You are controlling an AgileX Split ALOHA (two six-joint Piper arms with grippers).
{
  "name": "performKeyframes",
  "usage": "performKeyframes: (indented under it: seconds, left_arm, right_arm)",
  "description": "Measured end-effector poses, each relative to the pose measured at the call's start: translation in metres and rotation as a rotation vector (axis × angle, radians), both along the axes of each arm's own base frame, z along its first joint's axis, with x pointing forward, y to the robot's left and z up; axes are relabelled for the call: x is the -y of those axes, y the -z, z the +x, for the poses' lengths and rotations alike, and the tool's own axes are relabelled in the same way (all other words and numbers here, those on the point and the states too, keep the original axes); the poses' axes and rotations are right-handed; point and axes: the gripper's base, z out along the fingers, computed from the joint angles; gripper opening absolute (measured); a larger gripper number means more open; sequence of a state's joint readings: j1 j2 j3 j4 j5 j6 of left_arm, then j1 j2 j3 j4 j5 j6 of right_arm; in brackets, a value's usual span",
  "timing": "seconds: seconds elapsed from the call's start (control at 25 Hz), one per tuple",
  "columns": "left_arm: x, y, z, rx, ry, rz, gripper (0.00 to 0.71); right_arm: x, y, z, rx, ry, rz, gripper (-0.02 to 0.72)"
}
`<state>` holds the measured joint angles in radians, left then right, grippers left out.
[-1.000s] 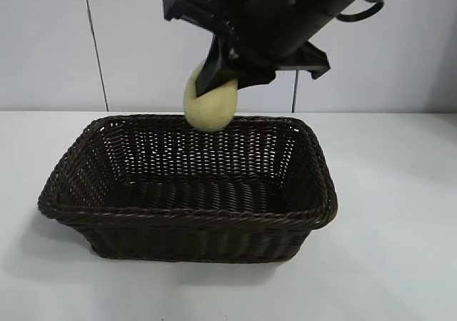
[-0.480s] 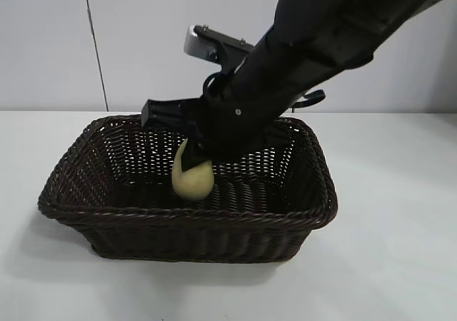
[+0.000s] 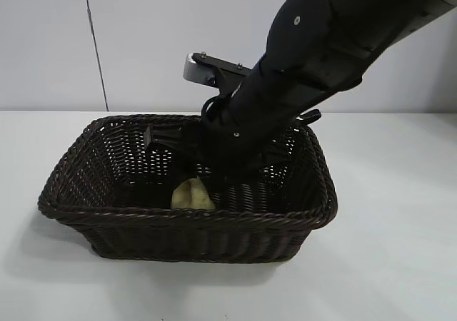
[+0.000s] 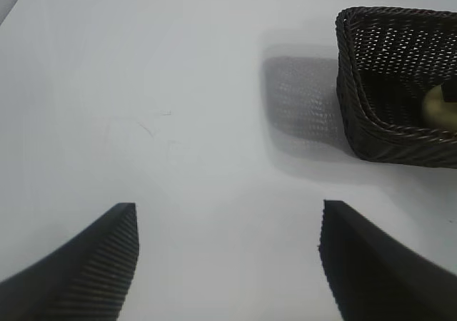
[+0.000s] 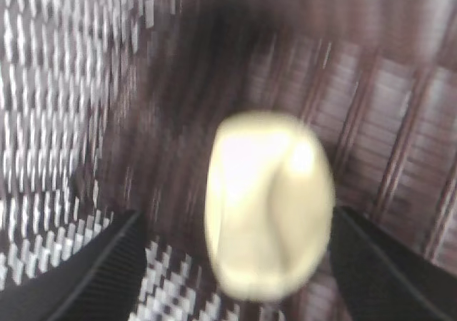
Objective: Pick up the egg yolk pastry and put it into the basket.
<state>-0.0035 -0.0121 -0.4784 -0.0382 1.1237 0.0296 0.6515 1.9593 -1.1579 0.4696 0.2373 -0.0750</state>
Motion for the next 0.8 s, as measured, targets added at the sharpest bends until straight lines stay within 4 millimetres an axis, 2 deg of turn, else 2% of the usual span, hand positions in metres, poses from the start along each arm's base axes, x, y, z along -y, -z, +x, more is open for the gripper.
performKeyframes:
  seconds: [0.2, 0.44, 0.6, 0.8]
  left_arm:
    - [0.0, 0.0, 0.0, 0.0, 0.0, 0.0, 0.517]
    - [0.0, 0.0, 0.0, 0.0, 0.0, 0.0, 0.517]
    - [0.0, 0.0, 0.0, 0.0, 0.0, 0.0, 0.517]
    - [0.0, 0.0, 0.0, 0.0, 0.0, 0.0, 0.517]
  right_arm:
    - [0.002, -0.005, 0.001, -0.105, -0.031, -0.019, 0.53]
    - [0.004, -0.04, 0.025, -0.145, -0.013, 0.025, 0.537]
    - [0.001, -0.067, 0.03, -0.203, -0.043, 0.029, 0.537]
    - [0.002, -0.092, 0.032, -0.232, -0.096, -0.052, 0.537]
